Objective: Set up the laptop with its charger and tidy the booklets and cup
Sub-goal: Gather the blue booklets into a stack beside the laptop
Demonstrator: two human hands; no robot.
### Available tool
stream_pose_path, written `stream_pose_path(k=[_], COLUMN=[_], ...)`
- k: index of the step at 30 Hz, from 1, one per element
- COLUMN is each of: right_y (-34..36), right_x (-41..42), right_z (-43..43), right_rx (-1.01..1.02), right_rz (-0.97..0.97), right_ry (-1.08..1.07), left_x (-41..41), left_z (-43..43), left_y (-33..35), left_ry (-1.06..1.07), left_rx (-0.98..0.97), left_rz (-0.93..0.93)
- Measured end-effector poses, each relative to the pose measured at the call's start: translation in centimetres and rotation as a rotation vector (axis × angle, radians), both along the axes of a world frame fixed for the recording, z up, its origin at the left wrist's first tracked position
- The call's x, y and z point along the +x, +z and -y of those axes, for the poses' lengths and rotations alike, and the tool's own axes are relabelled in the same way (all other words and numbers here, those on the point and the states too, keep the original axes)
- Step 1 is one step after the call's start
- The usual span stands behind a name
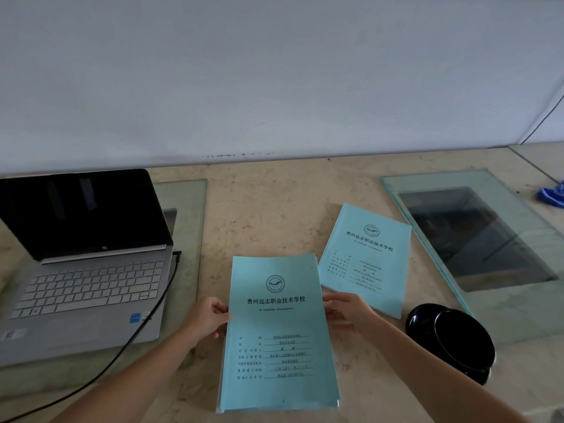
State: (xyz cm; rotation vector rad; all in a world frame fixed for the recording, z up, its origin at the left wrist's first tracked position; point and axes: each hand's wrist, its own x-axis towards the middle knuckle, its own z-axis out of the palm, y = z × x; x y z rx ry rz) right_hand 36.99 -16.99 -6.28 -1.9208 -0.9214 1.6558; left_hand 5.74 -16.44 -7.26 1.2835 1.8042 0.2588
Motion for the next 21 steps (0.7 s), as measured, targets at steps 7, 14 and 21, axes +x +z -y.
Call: stream_pose_path(k=[7,14,21], right_y=[0.6,3.5,5.5], right_x=[0.2,2.1,7.7], right_z=[0.0,-3.1,-5.7], right_rx=[-0.033,0.093,0.142], right_rz=[0.064,-0.023,-0.027], right_ry=[0.032,-0.142,-0.278], left_x=[0.0,3.0,10.7], left_z=[-0.9,-3.6,-8.0], left_y=[0.8,4.0,6.2], left_ry=[-0.265,-0.345,-0.375], left_rx=[-0.017,0.188,0.248], left_rz=[-0.225,-0.326,-0.203])
